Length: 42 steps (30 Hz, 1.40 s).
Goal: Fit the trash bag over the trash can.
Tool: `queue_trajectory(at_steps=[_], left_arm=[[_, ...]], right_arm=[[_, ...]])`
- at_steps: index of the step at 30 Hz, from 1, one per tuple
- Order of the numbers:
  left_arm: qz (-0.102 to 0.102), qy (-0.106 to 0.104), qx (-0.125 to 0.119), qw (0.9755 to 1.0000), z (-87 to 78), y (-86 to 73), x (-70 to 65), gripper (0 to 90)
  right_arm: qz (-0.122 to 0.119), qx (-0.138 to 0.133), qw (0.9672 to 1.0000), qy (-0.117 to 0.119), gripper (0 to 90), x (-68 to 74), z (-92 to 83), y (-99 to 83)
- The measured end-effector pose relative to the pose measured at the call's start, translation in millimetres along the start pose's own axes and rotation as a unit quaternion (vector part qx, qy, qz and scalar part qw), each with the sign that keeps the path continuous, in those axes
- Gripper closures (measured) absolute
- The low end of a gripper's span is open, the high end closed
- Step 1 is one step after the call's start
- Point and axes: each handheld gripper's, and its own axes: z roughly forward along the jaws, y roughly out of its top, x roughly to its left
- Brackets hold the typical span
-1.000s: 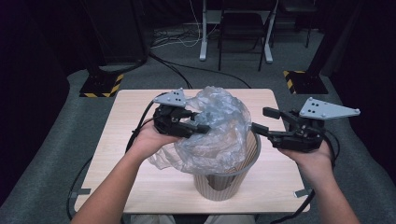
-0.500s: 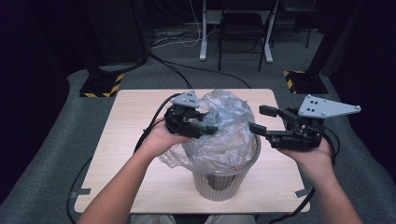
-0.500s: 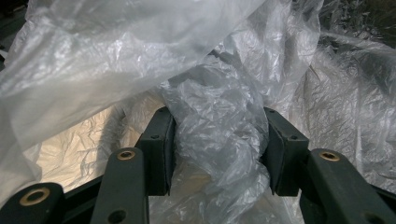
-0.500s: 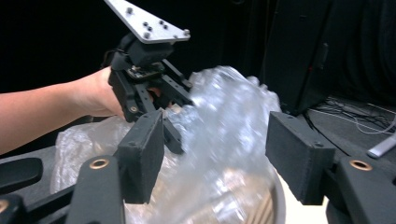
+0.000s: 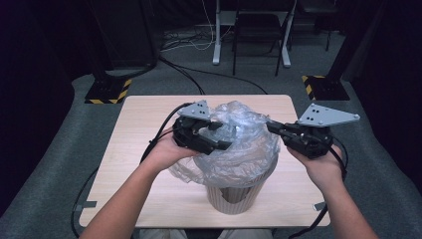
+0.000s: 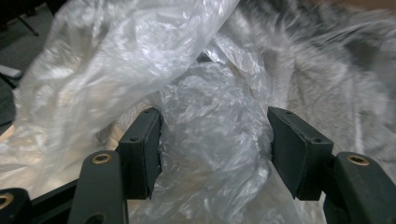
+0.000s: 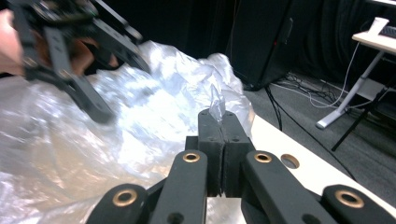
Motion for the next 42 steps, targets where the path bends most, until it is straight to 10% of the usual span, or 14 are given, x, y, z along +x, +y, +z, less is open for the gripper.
queue_trajectory(at_steps=[29, 42], left_arm=[[-0.025, 0.086, -0.067, 0.9938, -84.7, -26.5, 11.9, 32.9], [-0.011, 0.094, -0.03, 0.9951, -81.9, -49.9, -3.6, 32.3]], right_arm=[[0.034, -0.003, 0.9987, -0.037, 89.5, -20.0, -34.0, -31.7], [0.035, 0.0, 0.9989, -0.029, 89.3, -12.7, -34.4, -39.0]])
